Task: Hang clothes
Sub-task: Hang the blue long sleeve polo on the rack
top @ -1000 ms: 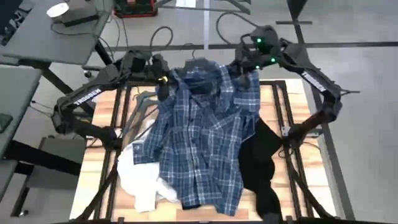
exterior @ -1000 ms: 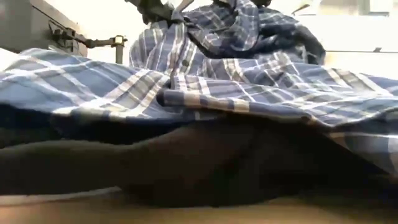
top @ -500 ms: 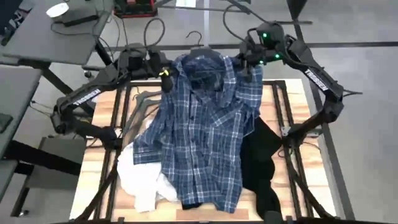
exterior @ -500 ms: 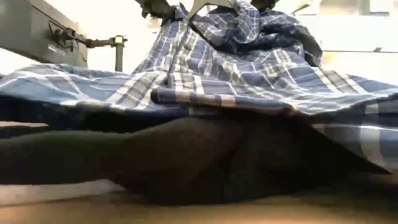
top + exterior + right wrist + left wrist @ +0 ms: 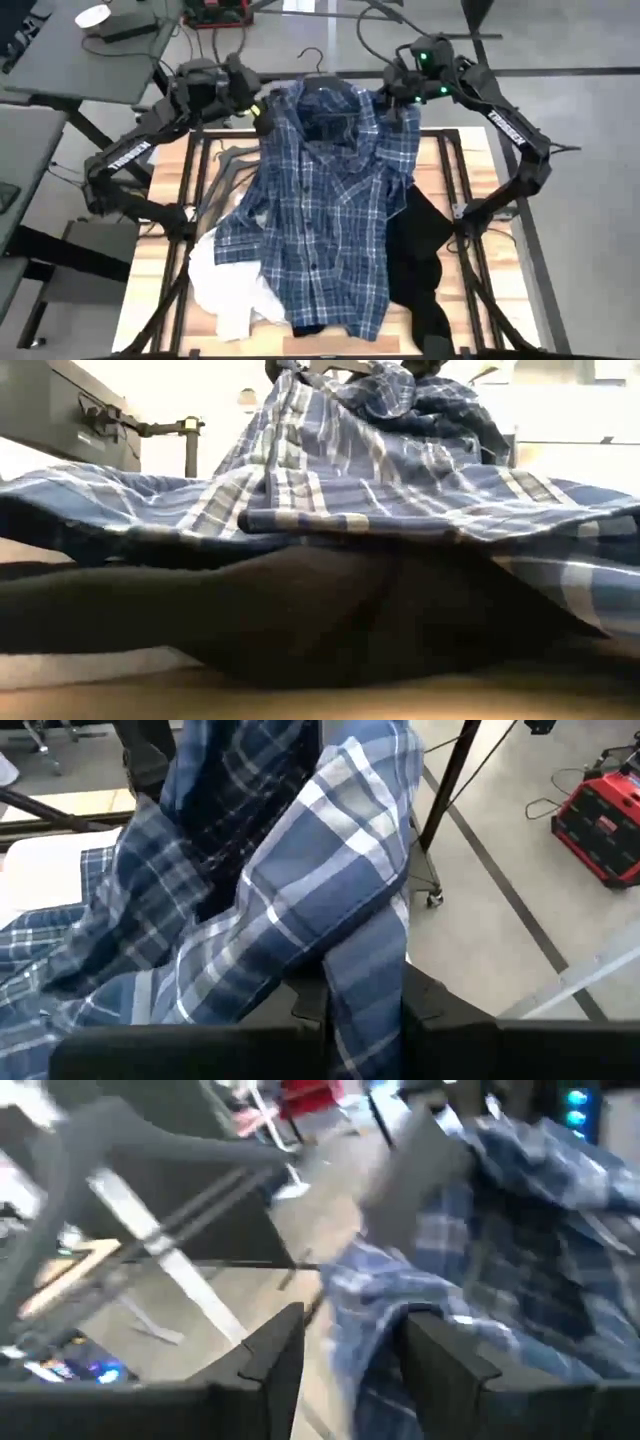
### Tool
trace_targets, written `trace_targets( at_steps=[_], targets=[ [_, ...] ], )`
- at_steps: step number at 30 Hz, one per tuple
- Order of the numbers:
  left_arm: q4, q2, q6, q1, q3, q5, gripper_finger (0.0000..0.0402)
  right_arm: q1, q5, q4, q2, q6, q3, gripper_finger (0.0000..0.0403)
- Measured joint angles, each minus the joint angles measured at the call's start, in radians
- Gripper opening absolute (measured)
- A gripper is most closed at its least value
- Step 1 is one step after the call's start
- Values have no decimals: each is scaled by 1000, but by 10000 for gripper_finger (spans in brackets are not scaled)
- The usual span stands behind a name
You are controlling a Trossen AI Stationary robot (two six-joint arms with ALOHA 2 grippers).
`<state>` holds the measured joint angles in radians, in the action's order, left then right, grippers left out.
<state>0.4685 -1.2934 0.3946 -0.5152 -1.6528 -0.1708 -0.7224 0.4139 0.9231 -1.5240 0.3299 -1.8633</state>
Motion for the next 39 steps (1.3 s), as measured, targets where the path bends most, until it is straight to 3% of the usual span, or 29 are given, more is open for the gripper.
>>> trace_targets(
  at_steps=[8, 14, 18, 24, 33, 39],
  targets=[
    [302, 0, -117, -1, -40, 57, 141, 0, 0, -4, -1, 0, 0, 28],
    [457, -12, -118, -6, -29, 56, 166, -1, 0, -31, -1, 8, 0, 28],
    [473, -6, -96, -8, -29, 13, 175, -4, 0, -29, -1, 8, 0, 28],
    [435, -1, -15, -13, -38, -158, 172, -26, -1, -36, -1, 7, 0, 28],
    [315, -1, 6, -39, -40, -147, 171, -115, -15, -113, -5, -7, -18, 28],
    [335, -9, -34, -84, -40, -95, 171, -186, -28, -158, -94, -34, -203, 28]
  ],
)
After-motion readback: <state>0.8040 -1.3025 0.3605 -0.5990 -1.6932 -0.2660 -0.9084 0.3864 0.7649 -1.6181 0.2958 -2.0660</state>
